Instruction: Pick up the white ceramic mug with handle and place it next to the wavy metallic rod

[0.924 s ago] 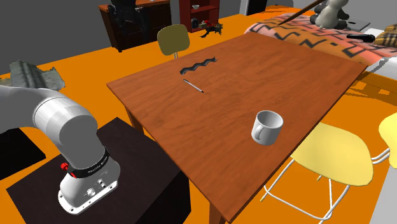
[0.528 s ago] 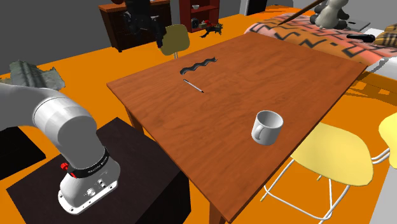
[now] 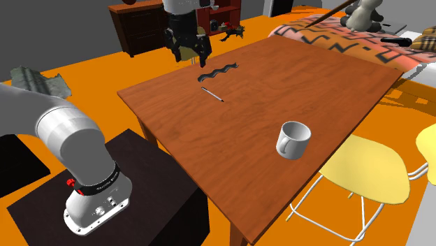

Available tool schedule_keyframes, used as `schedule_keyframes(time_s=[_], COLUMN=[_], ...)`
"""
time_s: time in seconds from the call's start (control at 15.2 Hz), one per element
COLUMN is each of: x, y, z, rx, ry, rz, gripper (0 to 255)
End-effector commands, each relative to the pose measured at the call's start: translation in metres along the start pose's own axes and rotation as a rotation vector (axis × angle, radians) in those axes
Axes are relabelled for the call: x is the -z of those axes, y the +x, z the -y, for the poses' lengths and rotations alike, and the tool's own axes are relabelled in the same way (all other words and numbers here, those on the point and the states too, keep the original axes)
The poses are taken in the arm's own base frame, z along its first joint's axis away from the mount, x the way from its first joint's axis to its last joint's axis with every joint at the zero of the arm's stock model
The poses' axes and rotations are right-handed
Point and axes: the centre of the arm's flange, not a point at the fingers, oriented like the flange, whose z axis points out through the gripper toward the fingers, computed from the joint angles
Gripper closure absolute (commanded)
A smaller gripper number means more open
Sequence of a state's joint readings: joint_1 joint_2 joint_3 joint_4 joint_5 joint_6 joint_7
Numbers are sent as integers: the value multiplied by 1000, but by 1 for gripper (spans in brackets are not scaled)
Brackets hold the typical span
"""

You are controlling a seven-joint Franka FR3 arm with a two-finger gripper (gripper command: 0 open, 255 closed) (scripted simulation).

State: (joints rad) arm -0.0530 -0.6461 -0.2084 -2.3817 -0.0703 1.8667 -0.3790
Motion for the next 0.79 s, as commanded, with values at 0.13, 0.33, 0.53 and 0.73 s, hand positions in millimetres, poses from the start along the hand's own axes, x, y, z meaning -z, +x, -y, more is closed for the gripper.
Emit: schedule_keyframes(time_s=[0.13,0.33,0.53,0.73], x=[-22,-37,-52,-67], y=[3,5,8,10], z=[-51,-88,-124,-161], rx=[4,5,7,9], ry=[1,3,5,7], rz=[4,8,11,14], gripper=[0,0,0,0])
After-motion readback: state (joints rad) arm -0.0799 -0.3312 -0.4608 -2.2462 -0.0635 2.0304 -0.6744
